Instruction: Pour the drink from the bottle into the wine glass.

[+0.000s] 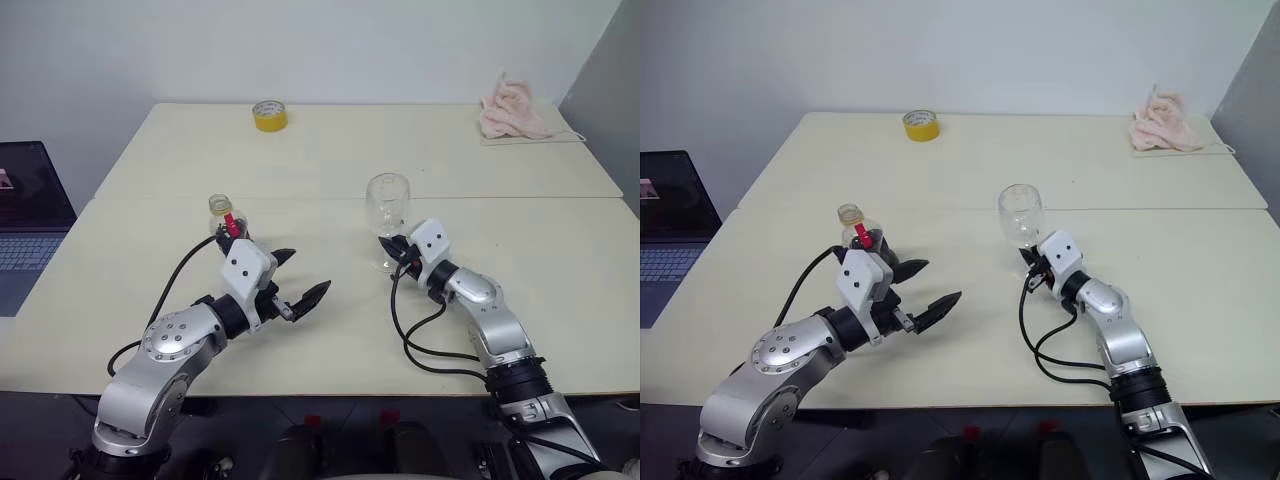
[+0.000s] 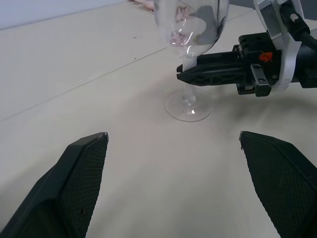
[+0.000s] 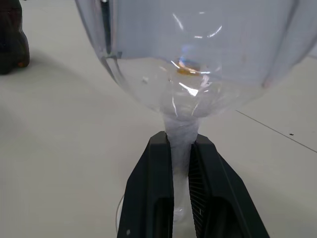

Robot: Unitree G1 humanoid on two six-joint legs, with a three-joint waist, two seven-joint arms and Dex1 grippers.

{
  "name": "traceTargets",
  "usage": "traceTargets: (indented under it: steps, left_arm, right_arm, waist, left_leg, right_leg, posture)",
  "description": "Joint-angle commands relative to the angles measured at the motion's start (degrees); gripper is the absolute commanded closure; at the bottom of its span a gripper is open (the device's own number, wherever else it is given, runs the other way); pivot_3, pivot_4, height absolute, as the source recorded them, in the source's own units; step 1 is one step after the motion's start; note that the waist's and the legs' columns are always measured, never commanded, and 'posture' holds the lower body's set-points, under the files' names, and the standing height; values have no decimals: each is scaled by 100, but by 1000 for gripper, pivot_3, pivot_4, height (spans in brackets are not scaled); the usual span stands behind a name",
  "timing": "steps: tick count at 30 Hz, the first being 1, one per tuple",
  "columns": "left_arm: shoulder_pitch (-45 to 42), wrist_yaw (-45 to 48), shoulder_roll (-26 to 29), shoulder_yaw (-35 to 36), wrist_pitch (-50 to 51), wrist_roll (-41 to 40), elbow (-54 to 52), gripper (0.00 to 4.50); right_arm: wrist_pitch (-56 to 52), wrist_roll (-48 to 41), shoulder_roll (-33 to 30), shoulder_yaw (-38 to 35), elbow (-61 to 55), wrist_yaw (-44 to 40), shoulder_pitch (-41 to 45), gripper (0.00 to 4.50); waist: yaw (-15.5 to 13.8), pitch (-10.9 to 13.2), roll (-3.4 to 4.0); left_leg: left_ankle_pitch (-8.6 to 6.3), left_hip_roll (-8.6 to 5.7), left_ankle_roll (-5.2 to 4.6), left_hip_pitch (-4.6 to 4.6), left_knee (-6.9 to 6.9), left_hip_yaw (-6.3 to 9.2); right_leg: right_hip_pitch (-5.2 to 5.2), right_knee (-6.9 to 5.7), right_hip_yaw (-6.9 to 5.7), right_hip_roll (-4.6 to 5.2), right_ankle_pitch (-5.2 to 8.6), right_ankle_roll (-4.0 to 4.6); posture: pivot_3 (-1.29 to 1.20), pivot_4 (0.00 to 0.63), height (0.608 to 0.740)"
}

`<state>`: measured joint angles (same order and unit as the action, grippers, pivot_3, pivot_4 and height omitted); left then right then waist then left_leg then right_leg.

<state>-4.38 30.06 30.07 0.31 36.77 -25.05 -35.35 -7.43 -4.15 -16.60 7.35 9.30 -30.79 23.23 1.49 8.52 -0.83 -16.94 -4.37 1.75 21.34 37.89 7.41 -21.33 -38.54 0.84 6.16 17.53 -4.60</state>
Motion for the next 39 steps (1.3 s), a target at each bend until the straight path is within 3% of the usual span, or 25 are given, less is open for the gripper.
traceTargets:
  steps: [1,6,39]
  left_arm:
    - [-86,29,25,-13,-101,19,-82,0]
    - [-84,43,16,-5,-100,22,-76,0]
    - [-182,110,-39,-115,-236,91,126,0]
  right_arm:
    - [-639,142,-180,144,467,-152,-276,4337]
    - [-862,-136,-115,161,348,-394,-379,4337]
    - [-954,-107,276,512,-226,-484,-323,4338]
  waist:
    - [0,-6,-4]
    - [0,-57,0]
    - [55,-85,-1]
  left_leg:
    - [0,0,0,-7,-3,0]
    - [-3,5,-1,-41,-24,3]
    - [-3,18,0,-48,-84,-11]
  right_leg:
    - [4,2,0,0,0,0]
    - [24,41,-1,-7,1,-1]
    - [19,57,15,-17,3,3]
  posture:
    - [0,150,740]
    - [0,150,740]
    - [0,150,740]
